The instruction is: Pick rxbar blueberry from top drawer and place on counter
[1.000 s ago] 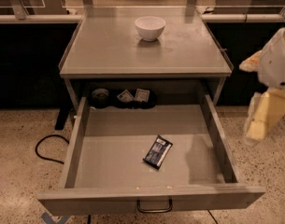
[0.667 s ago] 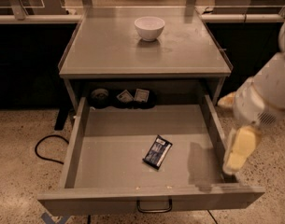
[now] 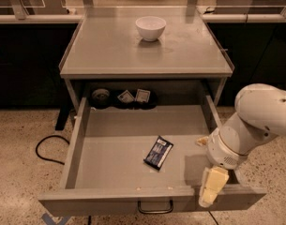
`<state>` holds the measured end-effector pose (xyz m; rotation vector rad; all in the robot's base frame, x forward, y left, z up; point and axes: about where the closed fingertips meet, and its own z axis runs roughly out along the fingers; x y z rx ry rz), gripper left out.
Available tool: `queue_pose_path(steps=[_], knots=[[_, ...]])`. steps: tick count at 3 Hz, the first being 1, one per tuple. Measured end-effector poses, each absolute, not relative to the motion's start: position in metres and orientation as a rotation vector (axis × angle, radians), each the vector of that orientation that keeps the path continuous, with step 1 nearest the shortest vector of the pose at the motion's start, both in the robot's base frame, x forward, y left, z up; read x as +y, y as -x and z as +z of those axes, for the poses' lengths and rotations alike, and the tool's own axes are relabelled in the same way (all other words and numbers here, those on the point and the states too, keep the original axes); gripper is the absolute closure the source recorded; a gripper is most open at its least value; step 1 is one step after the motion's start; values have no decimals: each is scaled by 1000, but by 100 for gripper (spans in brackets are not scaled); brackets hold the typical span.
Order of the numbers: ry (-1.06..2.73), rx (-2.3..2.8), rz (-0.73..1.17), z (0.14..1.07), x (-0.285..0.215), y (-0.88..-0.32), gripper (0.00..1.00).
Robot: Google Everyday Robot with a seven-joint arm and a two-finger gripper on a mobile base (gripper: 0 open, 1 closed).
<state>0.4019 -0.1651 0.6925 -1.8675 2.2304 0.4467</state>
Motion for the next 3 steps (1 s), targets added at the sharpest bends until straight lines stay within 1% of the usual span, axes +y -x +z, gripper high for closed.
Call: queue_pose_path(steps=[1,2,3], knots=[[1868,2230,442,695,-166,-402,0],[1833,2204,329,722,-163,-410,0],[1742,2083,123,770,-130,-464,0]])
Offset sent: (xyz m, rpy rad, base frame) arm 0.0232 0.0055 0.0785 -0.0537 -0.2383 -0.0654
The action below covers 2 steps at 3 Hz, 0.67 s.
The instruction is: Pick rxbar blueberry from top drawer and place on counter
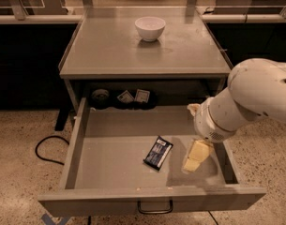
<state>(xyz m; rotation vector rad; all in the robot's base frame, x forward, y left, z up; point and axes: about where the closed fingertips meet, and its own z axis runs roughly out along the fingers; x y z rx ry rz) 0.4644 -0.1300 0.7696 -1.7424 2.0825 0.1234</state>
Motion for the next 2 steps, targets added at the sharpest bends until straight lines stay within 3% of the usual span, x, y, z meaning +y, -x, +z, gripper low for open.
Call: queue_pose_path(steps=[1,2], knots=[[1698,2081,115,737,-113,-502,0],[1698,2081,115,737,-113,-502,0]])
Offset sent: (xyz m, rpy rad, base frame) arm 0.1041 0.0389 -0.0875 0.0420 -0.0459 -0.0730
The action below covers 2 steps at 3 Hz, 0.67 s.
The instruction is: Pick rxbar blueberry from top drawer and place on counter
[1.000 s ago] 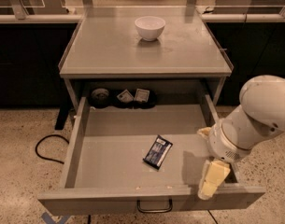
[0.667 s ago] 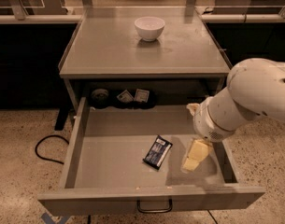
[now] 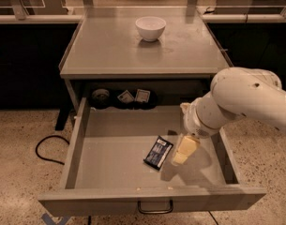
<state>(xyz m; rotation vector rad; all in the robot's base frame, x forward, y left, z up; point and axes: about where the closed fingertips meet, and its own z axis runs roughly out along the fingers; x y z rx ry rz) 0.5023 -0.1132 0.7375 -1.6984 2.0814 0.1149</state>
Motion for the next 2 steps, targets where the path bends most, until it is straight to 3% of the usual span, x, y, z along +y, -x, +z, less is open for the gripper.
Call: queue_pose_path(steps=[2], knots=[[1662,2129,154,668,-95,-537,0]])
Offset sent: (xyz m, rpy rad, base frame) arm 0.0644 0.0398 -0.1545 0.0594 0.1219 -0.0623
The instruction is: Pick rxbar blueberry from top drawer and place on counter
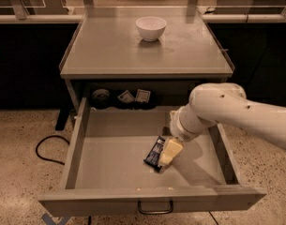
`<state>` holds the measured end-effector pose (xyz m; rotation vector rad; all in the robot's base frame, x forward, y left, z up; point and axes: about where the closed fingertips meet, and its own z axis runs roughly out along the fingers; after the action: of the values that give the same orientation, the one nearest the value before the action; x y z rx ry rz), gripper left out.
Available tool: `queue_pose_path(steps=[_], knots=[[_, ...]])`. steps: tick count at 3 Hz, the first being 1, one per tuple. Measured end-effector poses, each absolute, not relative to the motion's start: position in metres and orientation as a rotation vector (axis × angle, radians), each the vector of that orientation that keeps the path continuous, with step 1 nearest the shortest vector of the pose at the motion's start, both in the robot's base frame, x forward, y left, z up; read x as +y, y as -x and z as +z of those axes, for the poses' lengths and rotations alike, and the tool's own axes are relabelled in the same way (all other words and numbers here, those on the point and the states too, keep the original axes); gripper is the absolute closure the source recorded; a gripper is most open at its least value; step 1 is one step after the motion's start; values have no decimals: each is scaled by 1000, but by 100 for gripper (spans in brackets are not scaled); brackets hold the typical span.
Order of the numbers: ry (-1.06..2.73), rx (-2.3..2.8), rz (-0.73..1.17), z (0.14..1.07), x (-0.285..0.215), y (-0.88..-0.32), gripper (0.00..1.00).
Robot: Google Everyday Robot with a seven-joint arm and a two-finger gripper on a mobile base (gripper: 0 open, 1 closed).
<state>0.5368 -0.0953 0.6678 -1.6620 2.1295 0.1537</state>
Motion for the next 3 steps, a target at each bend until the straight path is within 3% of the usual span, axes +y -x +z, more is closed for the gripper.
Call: queue_pose_path(steps=[2,3], knots=[[1689,2236,346,559,-70,-544,0],[1689,2236,346,563,-70,-544,0]])
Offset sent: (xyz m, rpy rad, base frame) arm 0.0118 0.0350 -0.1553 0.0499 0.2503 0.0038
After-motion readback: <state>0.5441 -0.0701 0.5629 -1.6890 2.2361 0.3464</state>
